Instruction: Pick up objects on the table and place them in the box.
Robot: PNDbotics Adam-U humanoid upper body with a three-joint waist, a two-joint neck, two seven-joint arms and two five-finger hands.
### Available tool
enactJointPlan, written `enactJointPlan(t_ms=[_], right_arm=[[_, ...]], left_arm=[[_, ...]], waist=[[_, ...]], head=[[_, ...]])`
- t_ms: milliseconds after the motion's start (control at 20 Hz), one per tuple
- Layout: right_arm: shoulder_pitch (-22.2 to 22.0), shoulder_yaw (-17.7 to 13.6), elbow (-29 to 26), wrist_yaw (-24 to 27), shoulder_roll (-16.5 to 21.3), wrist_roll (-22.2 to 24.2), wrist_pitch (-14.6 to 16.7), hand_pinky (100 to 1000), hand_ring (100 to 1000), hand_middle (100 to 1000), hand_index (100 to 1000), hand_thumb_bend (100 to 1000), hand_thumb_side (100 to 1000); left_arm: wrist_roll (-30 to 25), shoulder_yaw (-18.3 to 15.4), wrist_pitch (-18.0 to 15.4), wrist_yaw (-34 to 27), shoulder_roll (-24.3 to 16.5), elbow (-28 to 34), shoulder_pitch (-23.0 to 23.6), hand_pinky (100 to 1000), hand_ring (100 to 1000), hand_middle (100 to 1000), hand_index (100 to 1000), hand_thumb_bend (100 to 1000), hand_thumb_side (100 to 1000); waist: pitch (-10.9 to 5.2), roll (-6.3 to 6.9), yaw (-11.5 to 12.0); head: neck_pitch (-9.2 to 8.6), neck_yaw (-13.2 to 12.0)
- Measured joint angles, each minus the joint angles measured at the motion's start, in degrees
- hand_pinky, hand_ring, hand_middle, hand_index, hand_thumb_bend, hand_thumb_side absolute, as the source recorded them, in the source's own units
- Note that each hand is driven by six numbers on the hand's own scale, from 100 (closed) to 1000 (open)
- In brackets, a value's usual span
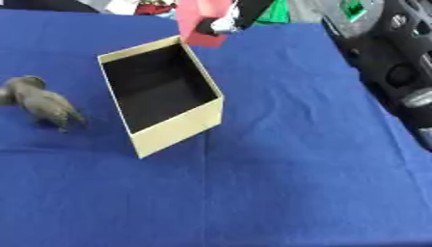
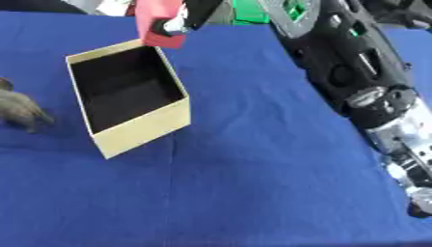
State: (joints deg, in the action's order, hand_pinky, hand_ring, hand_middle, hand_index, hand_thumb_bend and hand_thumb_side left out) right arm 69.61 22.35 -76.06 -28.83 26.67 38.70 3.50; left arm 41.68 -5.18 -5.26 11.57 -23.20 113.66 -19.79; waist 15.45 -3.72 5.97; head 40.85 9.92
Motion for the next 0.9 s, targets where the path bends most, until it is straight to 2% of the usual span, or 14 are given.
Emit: enactJointPlan(t_ms=[350, 400, 450, 600, 650, 700, 800, 850, 900], right_arm=[[0.49, 0.44, 1.05, 0.14, -4.61, 1.27, -0.97, 751, 750, 509, 716, 100, 163], [0.49, 0.64, 1.51, 0.14, -5.16, 1.58, -1.02, 752, 751, 510, 717, 100, 149], [0.49, 0.78, 1.96, 0.12, -5.61, 1.84, -1.00, 765, 766, 526, 727, 100, 186], [0.49, 1.35, 3.21, -0.46, -6.50, 2.62, -0.54, 784, 781, 543, 735, 100, 221], [0.49, 1.46, 3.66, -0.67, -6.76, 2.89, -0.30, 802, 799, 561, 740, 100, 287], [0.49, 1.58, 4.05, -0.82, -6.95, 3.13, -0.08, 805, 802, 564, 741, 100, 295], [0.49, 1.69, 4.80, -0.96, -7.26, 3.55, 0.27, 853, 839, 602, 772, 100, 397], [0.49, 1.69, 5.11, -1.15, -7.27, 3.75, 0.46, 887, 872, 656, 819, 100, 473], [0.49, 1.69, 5.36, -1.51, -7.27, 3.97, 0.69, 903, 885, 680, 843, 104, 495]], left_arm=[[-0.13, 0.04, -0.10, -0.07, 0.03, 0.00, -0.52, 427, 688, 668, 756, 352, 1000], [-0.15, 0.06, -0.13, -0.10, 0.05, 0.00, -0.58, 427, 688, 668, 756, 349, 1000], [-0.16, 0.07, -0.14, -0.14, 0.05, 0.00, -0.65, 427, 688, 668, 756, 352, 1000], [-0.19, 0.20, -0.17, -0.19, 0.06, 0.00, -0.90, 427, 688, 668, 756, 351, 1000], [-0.21, 0.26, -0.18, -0.21, 0.07, 0.00, -0.91, 427, 688, 668, 756, 351, 1000], [-0.22, 0.30, -0.19, -0.22, 0.07, 0.00, -0.91, 427, 688, 668, 756, 351, 1000], [-0.22, 0.32, -0.20, -0.24, 0.07, 0.00, -0.94, 427, 688, 668, 756, 351, 1000], [-0.22, 0.32, -0.20, -0.25, 0.08, 0.00, -0.94, 427, 688, 667, 756, 351, 1000], [-0.22, 0.32, -0.20, -0.25, 0.08, 0.00, -0.94, 427, 688, 667, 756, 351, 1000]], waist=[[0.80, 0.00, 0.88], [0.88, 0.00, 1.00], [0.93, 0.01, 1.13], [1.17, 0.01, 1.34], [1.19, 0.00, 1.47], [1.19, -0.04, 1.51], [1.21, -0.15, 1.57], [1.22, -0.19, 1.65], [1.22, -0.24, 1.74]], head=[[0.00, 1.28], [-0.01, 1.28], [-0.02, 1.28], [-0.04, 1.24], [-0.04, 1.22], [-0.05, 1.21], [-0.06, 1.20], [-0.06, 1.19], [-0.07, 1.17]])
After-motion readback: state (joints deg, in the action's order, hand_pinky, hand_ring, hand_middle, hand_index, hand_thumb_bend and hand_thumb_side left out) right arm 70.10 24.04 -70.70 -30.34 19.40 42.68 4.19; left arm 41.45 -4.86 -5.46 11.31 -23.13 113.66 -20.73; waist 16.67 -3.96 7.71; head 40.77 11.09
